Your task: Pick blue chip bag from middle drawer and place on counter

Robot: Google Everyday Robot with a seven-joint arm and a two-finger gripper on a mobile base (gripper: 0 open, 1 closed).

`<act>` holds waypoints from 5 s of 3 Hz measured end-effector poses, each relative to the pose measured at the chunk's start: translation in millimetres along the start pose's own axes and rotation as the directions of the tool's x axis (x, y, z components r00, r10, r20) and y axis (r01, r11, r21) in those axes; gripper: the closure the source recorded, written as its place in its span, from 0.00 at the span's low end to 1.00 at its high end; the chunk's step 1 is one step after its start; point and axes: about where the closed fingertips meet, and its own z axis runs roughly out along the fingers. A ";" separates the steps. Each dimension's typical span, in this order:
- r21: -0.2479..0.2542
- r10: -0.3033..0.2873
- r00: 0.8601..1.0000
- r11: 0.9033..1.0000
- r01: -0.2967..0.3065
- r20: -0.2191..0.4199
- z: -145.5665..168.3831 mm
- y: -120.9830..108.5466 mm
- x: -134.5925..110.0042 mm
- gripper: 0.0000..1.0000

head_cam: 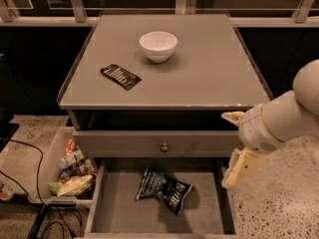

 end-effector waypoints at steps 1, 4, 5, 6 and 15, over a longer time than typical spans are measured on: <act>-0.036 0.031 0.998 0.999 -0.028 0.062 45.7 0.2 22.1 0.00; -0.068 0.060 0.970 0.997 -0.045 0.235 149.8 6.1 71.2 0.00; -0.101 0.073 0.958 0.994 -0.046 0.276 168.7 17.1 67.9 0.00; -0.148 0.101 0.945 0.987 -0.057 0.311 215.3 34.3 65.9 0.00; 0.003 0.231 0.928 0.970 -0.242 0.292 433.9 19.6 87.8 0.19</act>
Offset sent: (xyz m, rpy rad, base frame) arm 0.0260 -0.0086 -0.1780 0.3294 0.0218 0.0295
